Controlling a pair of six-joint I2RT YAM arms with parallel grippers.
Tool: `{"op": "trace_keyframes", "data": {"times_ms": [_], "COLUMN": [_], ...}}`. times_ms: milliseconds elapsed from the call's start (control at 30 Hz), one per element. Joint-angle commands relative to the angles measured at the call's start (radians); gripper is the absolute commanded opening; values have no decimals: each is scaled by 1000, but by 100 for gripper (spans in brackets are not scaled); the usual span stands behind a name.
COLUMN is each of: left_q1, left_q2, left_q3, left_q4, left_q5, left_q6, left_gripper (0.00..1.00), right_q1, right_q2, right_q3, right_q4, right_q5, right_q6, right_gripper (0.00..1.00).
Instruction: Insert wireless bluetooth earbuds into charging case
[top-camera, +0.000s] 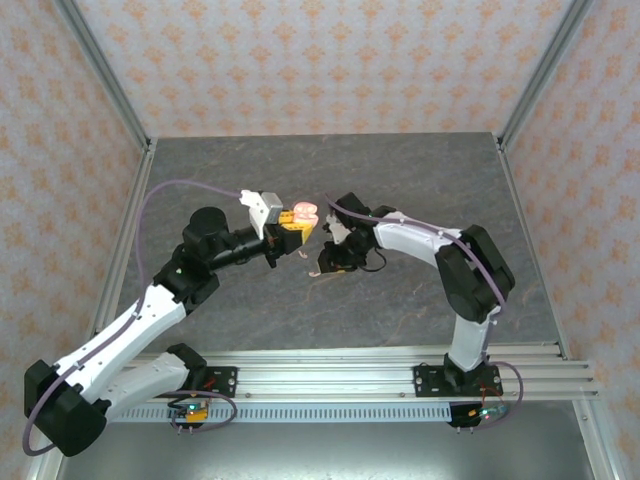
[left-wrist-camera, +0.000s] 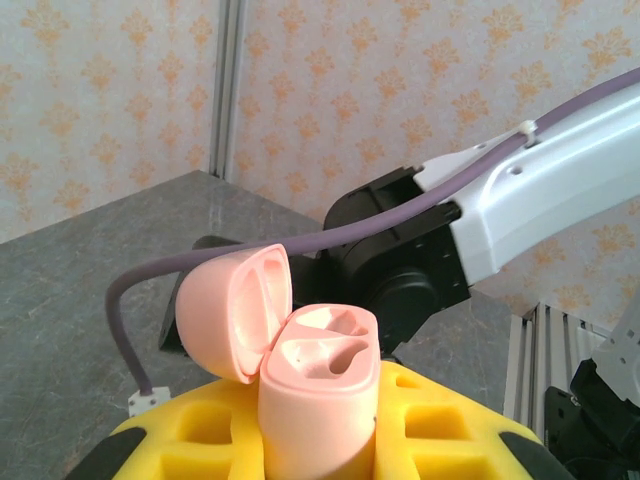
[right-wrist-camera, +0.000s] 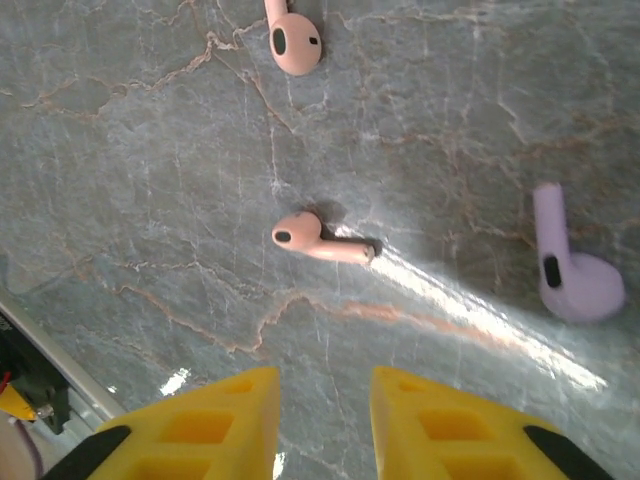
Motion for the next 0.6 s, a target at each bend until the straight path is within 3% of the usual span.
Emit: {"op": "trace_keyframes", "data": {"times_ms": [0, 267, 567], "left_q1": [-8, -8, -8], "left_q2": [-33, -46, -48], "left_q3": [-19, -28, -30], "left_q4": [-18, -24, -37], "left_q5": [-25, -32, -33], "left_q6": [-9, -12, -7], "left_gripper": [15, 15, 15], "right_q1": [18, 22, 22], "right_q2": [27, 87, 133], "right_q3": [55, 84, 108], "right_q4": [16, 40, 39], "right_q5": [24, 45, 45], "right_q6": [-5, 23, 28], "right_gripper": [25, 15, 12]}}
